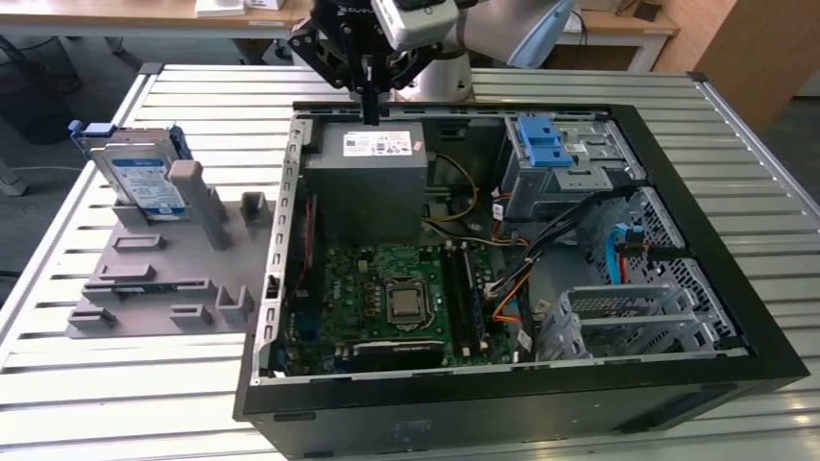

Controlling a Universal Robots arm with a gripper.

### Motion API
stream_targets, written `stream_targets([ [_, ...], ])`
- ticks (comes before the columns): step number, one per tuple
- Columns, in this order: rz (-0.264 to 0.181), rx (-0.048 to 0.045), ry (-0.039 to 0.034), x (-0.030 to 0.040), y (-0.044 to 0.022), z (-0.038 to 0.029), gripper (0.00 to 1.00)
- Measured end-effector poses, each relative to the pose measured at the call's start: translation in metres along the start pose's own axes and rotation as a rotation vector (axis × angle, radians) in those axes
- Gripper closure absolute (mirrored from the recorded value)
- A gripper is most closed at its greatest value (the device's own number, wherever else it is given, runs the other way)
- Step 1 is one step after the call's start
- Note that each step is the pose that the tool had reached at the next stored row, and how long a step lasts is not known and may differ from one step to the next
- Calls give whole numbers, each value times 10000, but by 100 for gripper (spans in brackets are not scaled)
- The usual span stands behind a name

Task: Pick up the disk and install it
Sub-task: 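Reach for the disk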

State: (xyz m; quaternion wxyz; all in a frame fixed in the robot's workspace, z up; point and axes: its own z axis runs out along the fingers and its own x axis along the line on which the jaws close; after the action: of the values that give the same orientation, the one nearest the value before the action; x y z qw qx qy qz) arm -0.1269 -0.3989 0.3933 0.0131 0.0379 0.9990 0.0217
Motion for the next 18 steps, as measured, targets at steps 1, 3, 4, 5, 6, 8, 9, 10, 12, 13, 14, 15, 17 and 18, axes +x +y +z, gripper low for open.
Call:
stream_targets([
  [1,0,0,0,2,0,0,89],
  [3,1,0,-1,9,-1,0,89],
  [4,-1,0,0,13,-1,0,89],
  [5,0,0,0,19,-2,-1,89],
  [6,0,0,0,23,-2,-1,89],
  [8,0,0,0,33,-2,-1,89],
  [9,-1,0,0,38,-3,-1,89],
  [10,-1,-1,0,43,-3,-1,89],
  [12,0,0,0,53,-4,-1,89],
  [13,0,0,0,59,-5,-1,89],
  [14,0,0,0,65,-5,-1,89],
  [15,0,0,0,72,-5,-2,89],
  [17,0,1,0,85,-6,-2,89],
  [18,0,1,0,91,-7,-2,89],
])
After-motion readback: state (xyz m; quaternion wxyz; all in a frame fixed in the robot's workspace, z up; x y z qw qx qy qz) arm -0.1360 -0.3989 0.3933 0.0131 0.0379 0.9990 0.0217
